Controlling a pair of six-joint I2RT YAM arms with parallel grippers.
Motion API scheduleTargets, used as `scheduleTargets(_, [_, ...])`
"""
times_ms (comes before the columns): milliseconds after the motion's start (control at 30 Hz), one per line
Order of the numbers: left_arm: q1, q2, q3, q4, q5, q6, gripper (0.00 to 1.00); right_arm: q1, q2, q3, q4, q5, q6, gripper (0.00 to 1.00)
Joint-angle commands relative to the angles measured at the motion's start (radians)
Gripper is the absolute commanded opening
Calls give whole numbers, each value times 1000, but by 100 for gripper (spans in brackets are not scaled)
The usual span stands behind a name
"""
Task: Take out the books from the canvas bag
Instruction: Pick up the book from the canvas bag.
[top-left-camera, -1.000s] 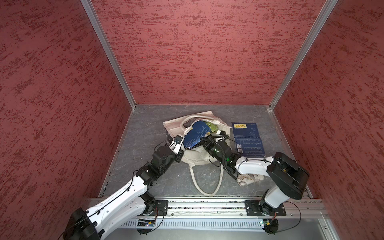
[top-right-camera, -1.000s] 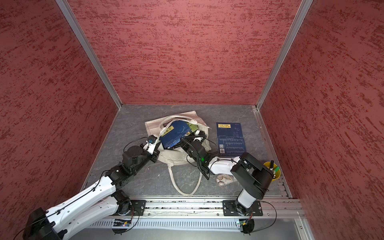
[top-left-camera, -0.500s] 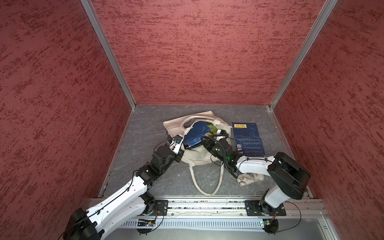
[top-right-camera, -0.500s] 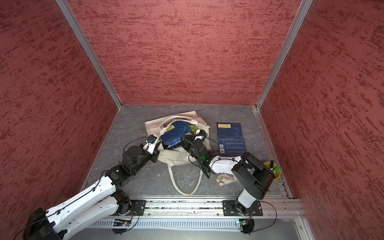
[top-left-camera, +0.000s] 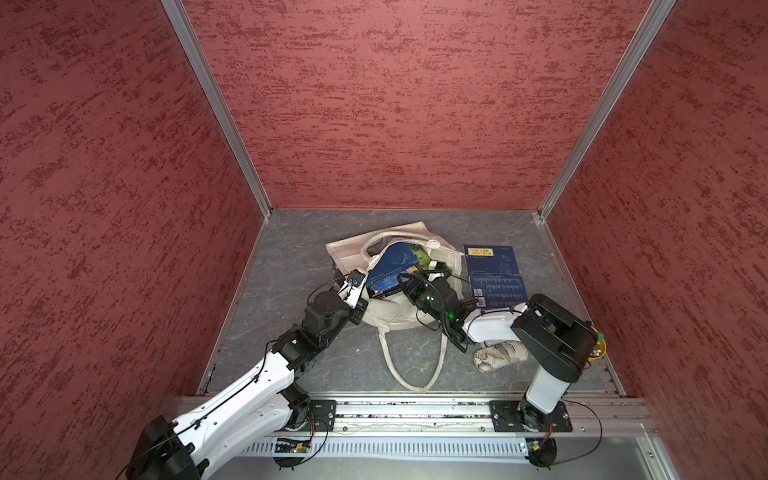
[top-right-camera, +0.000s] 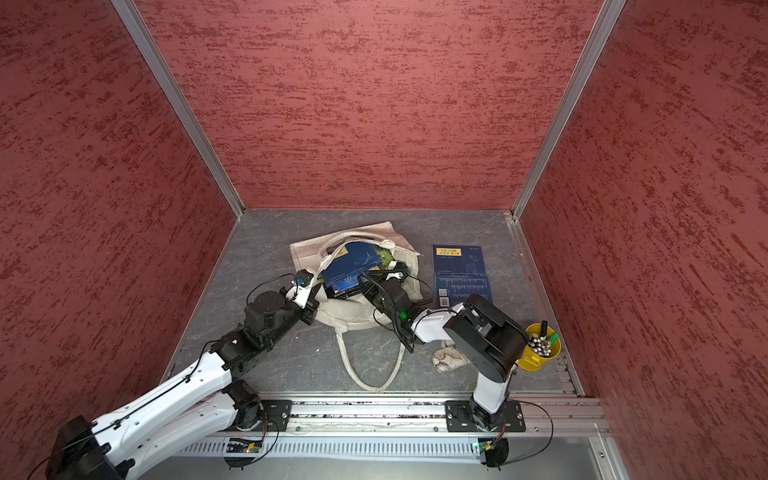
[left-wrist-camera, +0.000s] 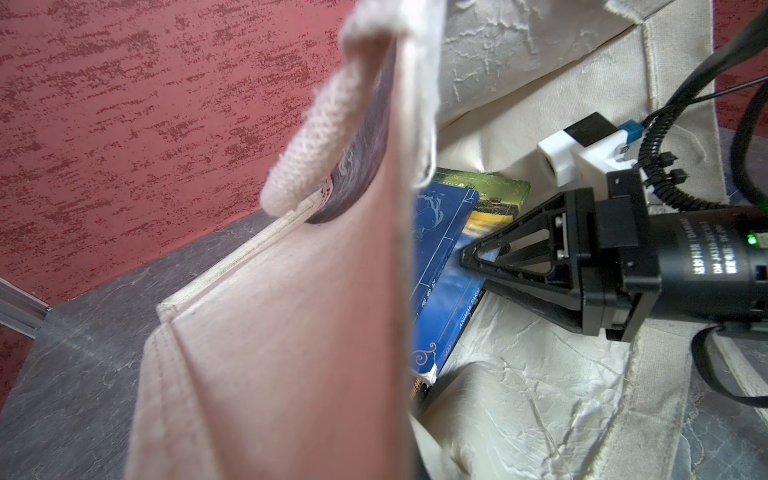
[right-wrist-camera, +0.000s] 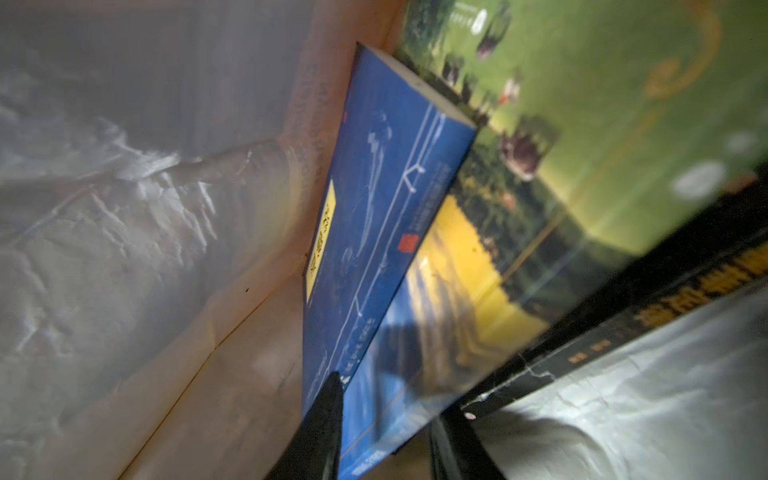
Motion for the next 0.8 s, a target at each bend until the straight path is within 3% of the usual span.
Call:
scheduleTargets(0, [2, -21, 16, 118, 14, -2, 5, -11, 13, 24, 48, 15, 16, 31])
scheduleTargets(233, [3, -20, 16, 119, 17, -4, 5, -12, -34, 38, -12, 109, -78, 18])
scheduleTargets(467, [5, -19, 15, 118, 14, -4, 5, -32, 19, 48, 85, 75, -96, 35])
scheduleTargets(567, [6, -17, 16, 118, 14, -4, 5, -40, 43, 47, 128, 70, -81, 37])
scheduleTargets(667, [5, -18, 15, 118, 14, -3, 5, -49, 64, 46, 160, 50, -61, 25])
scheduleTargets(767, [5, -19, 14, 119, 12, -3, 5, -50, 61, 45, 156, 52, -62, 19])
